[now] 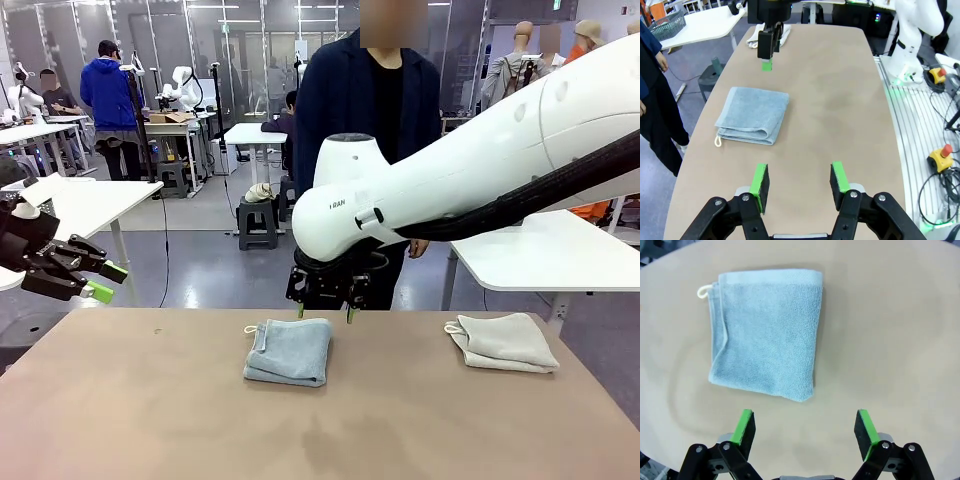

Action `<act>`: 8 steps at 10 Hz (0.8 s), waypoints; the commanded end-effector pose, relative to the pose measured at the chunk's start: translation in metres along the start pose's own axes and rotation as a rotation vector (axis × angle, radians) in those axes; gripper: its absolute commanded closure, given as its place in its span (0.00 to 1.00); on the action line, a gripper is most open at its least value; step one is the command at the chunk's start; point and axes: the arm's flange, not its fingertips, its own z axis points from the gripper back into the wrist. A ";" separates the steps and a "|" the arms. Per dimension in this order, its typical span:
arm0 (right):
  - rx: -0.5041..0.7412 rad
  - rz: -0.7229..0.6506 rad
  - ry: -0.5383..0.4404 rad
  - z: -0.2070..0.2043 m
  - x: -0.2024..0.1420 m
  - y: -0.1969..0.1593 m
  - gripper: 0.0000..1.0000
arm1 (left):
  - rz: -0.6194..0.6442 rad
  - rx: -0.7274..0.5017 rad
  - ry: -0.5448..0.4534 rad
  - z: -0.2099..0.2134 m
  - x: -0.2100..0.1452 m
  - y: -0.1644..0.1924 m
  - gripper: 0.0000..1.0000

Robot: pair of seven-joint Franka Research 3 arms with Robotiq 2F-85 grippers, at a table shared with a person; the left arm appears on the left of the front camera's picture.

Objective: Fold the towels and place them in the basket.
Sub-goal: Stack the folded Towel with hook on the right side of the table.

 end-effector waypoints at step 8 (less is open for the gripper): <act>0.025 -0.024 -0.155 -0.098 -0.003 -0.017 0.00 | -0.005 -0.003 -0.017 0.001 0.001 -0.001 0.37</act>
